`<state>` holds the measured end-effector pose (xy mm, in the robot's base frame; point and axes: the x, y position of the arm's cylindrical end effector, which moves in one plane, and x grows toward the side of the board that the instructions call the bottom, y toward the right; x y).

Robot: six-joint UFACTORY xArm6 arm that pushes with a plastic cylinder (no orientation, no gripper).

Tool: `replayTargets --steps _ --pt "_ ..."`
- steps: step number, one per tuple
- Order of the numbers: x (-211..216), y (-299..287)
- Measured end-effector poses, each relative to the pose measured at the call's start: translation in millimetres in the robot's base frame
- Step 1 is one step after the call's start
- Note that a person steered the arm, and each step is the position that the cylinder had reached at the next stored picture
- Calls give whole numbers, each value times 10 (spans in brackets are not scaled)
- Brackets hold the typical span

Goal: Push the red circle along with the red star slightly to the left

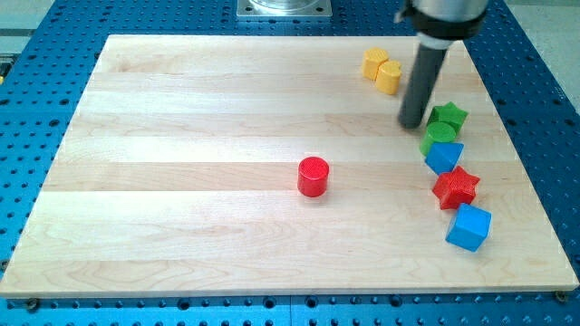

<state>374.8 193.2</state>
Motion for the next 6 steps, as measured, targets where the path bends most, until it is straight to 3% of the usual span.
replayTargets --steps 1,2,3,4,6 --pt "-222 673" --pt "84 1278" --pt "1277 1153" --pt "1679 465" --pt "1325 295"
